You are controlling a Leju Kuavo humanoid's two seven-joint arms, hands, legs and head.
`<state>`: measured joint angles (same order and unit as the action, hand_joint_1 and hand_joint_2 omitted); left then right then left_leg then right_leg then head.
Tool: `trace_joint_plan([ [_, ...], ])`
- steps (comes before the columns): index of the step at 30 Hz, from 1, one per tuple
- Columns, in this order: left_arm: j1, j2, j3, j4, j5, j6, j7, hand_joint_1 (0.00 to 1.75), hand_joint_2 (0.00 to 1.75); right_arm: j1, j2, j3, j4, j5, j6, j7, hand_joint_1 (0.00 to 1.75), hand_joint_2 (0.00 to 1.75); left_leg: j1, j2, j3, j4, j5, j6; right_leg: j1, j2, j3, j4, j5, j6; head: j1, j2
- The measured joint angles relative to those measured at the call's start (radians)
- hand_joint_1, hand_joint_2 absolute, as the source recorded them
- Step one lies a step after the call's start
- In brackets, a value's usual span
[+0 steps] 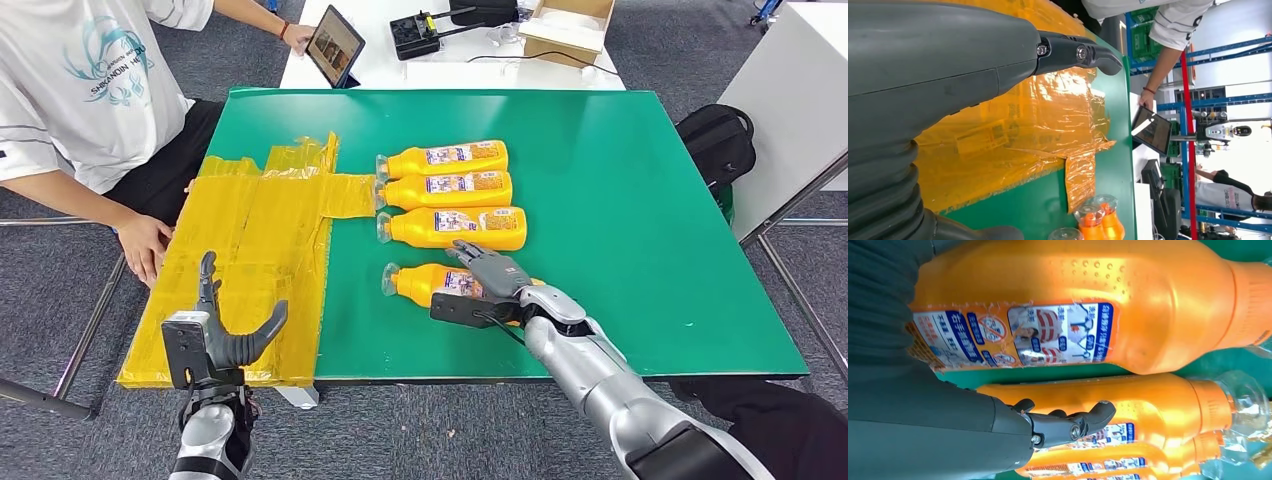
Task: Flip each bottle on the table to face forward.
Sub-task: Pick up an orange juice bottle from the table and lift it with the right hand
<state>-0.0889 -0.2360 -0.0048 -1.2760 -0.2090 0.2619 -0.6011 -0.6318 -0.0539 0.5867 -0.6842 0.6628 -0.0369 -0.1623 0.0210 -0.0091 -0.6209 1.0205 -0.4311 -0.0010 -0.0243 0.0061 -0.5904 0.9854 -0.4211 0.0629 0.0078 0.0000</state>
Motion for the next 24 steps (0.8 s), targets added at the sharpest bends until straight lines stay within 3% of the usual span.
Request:
trace_joint_plan([
  [24,0.013,0.000,0.024,0.000,0.000,-0.003,0.000,0.00,1.75,0.095,-0.072,0.033,-0.185,0.030,0.007,0.040,0.00,1.75,0.000,0.000,0.000,0.000,0.000,0.000,0.000,0.000,0.000,0.000,0.000,0.000,0.000,0.000],
])
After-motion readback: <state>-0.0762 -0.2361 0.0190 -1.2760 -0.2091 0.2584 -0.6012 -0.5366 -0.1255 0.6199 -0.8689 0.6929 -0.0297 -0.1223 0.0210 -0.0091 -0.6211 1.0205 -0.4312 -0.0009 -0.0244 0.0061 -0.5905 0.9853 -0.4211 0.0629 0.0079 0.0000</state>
